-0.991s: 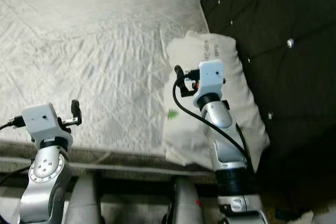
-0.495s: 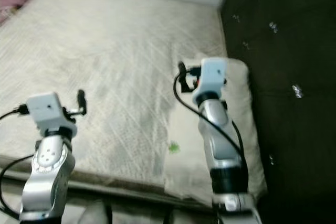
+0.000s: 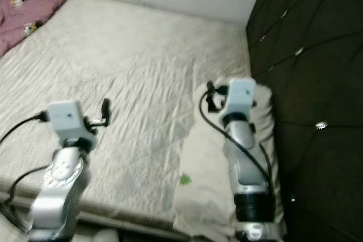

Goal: Clean up the room

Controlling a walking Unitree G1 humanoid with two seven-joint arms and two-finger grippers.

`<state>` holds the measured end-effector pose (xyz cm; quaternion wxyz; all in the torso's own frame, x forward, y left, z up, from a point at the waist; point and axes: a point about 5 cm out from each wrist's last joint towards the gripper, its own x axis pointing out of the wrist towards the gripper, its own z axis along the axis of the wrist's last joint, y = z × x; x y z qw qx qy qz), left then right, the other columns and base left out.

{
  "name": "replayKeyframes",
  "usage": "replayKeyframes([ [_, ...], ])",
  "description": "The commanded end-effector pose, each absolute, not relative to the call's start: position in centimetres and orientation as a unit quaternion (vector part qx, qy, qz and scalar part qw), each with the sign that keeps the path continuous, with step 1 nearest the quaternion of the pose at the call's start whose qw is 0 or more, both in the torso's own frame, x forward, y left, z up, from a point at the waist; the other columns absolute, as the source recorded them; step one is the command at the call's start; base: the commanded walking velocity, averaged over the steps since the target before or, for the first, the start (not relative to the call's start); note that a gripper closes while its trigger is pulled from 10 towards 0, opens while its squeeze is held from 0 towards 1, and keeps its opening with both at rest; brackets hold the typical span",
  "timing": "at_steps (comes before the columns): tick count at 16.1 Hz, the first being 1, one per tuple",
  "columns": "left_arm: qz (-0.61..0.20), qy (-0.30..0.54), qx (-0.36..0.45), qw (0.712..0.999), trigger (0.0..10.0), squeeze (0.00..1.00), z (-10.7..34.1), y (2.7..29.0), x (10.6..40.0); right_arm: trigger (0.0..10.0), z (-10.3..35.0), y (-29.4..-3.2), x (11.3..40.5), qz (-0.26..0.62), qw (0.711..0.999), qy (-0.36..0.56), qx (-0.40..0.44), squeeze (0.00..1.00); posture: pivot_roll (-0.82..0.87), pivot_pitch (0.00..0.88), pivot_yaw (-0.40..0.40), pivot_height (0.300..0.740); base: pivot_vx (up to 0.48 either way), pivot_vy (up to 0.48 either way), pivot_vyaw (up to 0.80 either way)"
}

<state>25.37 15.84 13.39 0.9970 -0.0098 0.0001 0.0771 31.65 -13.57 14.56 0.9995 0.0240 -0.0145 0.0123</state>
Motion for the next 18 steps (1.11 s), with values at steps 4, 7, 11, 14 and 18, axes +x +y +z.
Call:
replayKeyframes([
  [4, 0.080, 0.008, -0.025, 0.996, 10.0, 0.00, 12.97, 16.17, 25.28, 10.0, 15.23, -12.67, 31.91, 0.034, 0.999, -0.025, 0.024, 0.00, 0.09, 0.000, -0.055, 0.740, 0.000, 0.240, -0.52],
  [7, 0.080, 0.008, -0.025, 0.996, 10.0, 0.00, 12.97, 16.17, 25.28, 10.0, 15.23, -12.67, 31.91, 0.034, 0.999, -0.025, 0.024, 0.00, 0.09, 0.000, -0.055, 0.740, 0.000, 0.480, -0.80],
  [11, 0.080, 0.008, -0.025, 0.996, 10.0, 0.00, 12.97, 16.17, 25.28, 10.0, 15.23, -12.67, 31.91, 0.034, 0.999, -0.025, 0.024, 0.00, 0.09, 0.000, -0.055, 0.740, 0.000, 0.480, -0.80],
  [14, 0.080, 0.008, -0.025, 0.996, 10.0, 0.00, 12.97, 16.17, 25.28, 10.0, 15.23, -12.67, 31.91, 0.034, 0.999, -0.025, 0.024, 0.00, 0.09, 0.000, -0.055, 0.740, 0.000, 0.480, -0.80],
  [18, 0.080, 0.008, -0.025, 0.996, 10.0, 0.00, 12.97, 16.17, 25.28, 10.0, 15.23, -12.67, 31.91, 0.034, 0.999, -0.025, 0.024, 0.00, 0.09, 0.000, -0.055, 0.740, 0.000, 0.480, -0.80],
])
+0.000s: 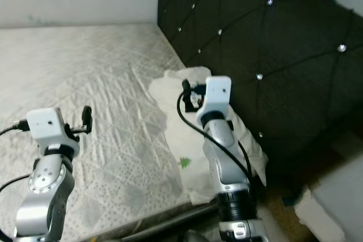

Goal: Clean up the room

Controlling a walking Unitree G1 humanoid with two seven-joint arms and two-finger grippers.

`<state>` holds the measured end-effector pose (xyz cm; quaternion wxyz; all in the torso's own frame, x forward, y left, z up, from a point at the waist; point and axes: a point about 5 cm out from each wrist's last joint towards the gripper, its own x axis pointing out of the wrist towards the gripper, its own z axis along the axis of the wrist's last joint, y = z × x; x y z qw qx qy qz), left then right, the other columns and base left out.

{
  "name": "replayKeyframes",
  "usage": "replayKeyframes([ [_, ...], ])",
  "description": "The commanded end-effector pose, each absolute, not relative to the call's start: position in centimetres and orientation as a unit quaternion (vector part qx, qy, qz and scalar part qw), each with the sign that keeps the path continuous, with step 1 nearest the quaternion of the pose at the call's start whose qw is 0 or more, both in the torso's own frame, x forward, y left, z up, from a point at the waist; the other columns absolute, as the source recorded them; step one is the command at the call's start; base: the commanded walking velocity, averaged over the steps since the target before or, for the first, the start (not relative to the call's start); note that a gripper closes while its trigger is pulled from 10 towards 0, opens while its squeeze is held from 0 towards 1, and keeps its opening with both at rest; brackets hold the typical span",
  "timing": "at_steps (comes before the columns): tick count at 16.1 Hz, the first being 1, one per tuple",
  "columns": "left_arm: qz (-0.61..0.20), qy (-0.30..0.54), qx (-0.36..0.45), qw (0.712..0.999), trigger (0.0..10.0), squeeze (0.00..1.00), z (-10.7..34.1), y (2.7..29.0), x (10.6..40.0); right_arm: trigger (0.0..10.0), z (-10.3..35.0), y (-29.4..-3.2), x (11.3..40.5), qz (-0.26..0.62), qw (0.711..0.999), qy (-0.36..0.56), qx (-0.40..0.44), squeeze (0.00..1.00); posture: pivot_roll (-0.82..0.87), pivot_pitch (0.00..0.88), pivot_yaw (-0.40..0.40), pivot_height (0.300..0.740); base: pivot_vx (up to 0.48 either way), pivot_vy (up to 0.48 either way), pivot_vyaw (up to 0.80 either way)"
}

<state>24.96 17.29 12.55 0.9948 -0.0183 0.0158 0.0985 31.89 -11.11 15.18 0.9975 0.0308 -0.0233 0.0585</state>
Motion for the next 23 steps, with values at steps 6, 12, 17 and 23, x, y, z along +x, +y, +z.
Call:
replayKeyframes([
  [6, 0.083, -0.005, -0.038, 0.996, 10.0, 0.00, 13.3, 16.0, 25.8, 10.0, 15.7, -11.3, 32.3, 0.070, 0.996, -0.046, 0.009, 0.00, 0.08, 0.000, -0.055, 0.740, 0.000, 0.160, -0.18],
  [12, 0.089, -0.008, -0.041, 0.995, 10.0, 0.00, 13.2, 16.2, 25.8, 10.0, 15.5, -11.4, 32.3, 0.071, 0.996, -0.048, 0.011, 0.00, 0.08, 0.000, -0.055, 0.740, 0.000, 0.000, 0.00],
  [17, 0.086, -0.011, -0.055, 0.995, 10.0, 0.00, 13.0, 16.3, 25.8, 10.0, 15.2, -11.1, 32.2, 0.095, 0.994, -0.052, -0.011, 0.00, 0.08, 0.000, -0.058, 0.740, 0.000, 0.000, 0.55],
  [23, 0.101, -0.010, -0.071, 0.992, 10.0, 0.00, 12.7, 16.6, 25.6, 10.0, 14.7, -11.2, 32.1, 0.106, 0.993, -0.044, -0.009, 0.00, 0.08, 0.000, -0.064, 0.740, 0.153, 0.000, 0.26],
])
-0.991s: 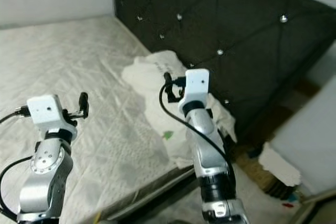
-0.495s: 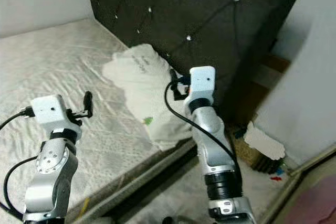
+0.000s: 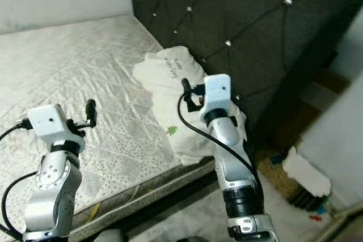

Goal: Clean up the room

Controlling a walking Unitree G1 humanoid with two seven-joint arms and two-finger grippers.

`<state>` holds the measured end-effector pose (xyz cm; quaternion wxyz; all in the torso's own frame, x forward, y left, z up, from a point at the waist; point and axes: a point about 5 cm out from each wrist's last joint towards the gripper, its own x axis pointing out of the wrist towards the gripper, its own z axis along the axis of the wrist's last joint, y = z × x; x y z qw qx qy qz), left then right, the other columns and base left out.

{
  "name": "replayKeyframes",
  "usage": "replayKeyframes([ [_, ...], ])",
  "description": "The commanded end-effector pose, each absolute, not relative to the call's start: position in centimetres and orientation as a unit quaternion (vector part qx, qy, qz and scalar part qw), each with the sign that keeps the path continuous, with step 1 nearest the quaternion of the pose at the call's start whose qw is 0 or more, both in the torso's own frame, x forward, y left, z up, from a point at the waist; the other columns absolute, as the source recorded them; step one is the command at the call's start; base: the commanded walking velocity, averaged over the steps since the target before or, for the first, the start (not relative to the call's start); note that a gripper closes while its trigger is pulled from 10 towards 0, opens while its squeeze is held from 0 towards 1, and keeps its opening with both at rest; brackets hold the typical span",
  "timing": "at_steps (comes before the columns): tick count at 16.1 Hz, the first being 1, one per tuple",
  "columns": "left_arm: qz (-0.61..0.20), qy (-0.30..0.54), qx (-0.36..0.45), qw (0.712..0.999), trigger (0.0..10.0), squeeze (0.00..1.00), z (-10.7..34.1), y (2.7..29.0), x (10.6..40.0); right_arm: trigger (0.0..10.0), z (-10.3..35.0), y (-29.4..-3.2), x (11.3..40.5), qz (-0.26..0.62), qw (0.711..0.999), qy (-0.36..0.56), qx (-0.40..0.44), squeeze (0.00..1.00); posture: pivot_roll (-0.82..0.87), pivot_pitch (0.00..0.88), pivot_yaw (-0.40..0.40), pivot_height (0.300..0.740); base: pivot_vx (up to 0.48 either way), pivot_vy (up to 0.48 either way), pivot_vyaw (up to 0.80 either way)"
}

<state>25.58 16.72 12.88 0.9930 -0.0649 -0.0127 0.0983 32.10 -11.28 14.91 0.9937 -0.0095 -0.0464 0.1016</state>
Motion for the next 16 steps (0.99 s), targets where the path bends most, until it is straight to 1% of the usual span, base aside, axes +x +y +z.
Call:
replayKeyframes([
  [1, 0.102, -0.009, -0.070, 0.992, 10.0, 0.00, 12.65, 16.56, 25.53, 10.0, 14.65, -11.20, 32.06, 0.106, 0.993, -0.043, -0.009, 0.00, 0.08, 0.000, -0.064, 0.740, 0.000, 0.000, 0.00],
  [5, 0.103, -0.009, -0.070, 0.992, 10.0, 0.00, 12.60, 16.55, 25.54, 10.0, 14.62, -11.12, 32.03, 0.116, 0.992, -0.046, -0.014, 0.00, 0.08, 0.000, -0.065, 0.740, 0.000, 0.000, 0.00],
  [6, 0.104, -0.009, -0.070, 0.992, 10.0, 0.00, 12.59, 16.56, 25.54, 10.0, 14.70, -11.05, 31.96, 0.123, 0.991, -0.051, -0.016, 0.00, 0.08, 0.000, -0.065, 0.740, 0.000, 0.000, 0.45],
  [16, 0.116, 0.007, -0.091, 0.989, 10.0, 0.00, 12.12, 16.51, 25.70, 10.0, 14.44, -10.94, 31.93, 0.138, 0.989, -0.045, -0.013, 0.00, 0.07, 0.000, -0.063, 0.740, 0.000, 0.000, 0.73],
])
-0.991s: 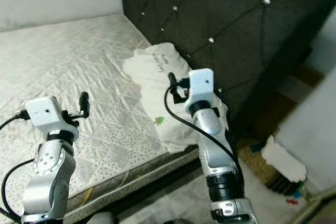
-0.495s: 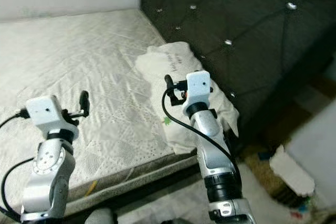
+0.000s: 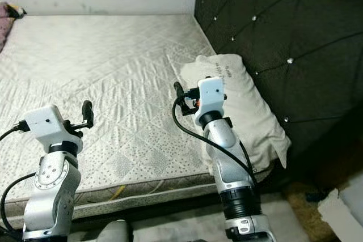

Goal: Clean up the room

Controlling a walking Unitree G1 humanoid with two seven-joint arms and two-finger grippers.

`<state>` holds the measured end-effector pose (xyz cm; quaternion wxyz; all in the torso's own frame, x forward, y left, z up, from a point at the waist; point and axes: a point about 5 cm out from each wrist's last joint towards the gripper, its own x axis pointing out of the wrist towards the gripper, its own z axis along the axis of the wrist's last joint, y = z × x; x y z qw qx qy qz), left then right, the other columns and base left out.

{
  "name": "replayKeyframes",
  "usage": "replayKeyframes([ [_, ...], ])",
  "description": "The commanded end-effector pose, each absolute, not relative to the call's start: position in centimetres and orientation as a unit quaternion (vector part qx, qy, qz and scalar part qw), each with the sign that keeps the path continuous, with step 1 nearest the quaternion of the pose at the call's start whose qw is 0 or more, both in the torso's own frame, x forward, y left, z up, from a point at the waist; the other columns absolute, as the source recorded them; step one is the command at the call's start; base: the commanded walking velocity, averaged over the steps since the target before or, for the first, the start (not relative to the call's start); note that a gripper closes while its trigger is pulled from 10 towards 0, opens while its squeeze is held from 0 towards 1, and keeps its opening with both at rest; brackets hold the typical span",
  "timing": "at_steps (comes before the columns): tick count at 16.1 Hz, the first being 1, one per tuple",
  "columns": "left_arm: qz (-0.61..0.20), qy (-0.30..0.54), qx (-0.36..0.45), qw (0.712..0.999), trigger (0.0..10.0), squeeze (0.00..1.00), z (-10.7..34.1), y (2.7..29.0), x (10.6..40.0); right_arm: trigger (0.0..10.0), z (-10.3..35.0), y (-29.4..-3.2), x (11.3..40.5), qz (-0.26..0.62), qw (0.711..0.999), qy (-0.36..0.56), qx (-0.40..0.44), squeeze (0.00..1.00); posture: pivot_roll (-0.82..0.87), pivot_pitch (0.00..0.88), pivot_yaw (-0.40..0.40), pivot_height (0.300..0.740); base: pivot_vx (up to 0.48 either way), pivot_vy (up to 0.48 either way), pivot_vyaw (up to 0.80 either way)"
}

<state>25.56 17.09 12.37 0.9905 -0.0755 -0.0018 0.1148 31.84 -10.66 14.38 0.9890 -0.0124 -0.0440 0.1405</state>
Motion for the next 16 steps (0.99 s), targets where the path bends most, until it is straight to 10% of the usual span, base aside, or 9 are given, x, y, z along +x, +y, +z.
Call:
replayKeyframes([
  [1, 0.115, 0.006, -0.089, 0.989, 10.0, 0.00, 12.17, 16.52, 25.68, 10.0, 14.44, -10.84, 31.88, 0.142, 0.989, -0.045, -0.014, 0.00, 0.07, 0.000, -0.060, 0.740, 0.000, 0.000, 0.71],
  [16, 0.096, 0.000, -0.107, 0.990, 10.0, 0.00, 12.38, 16.18, 25.77, 10.0, 13.93, -10.43, 31.88, 0.150, 0.988, -0.028, 0.007, 0.00, 0.07, 0.000, -0.060, 0.740, 0.000, 0.022, 0.50],
])
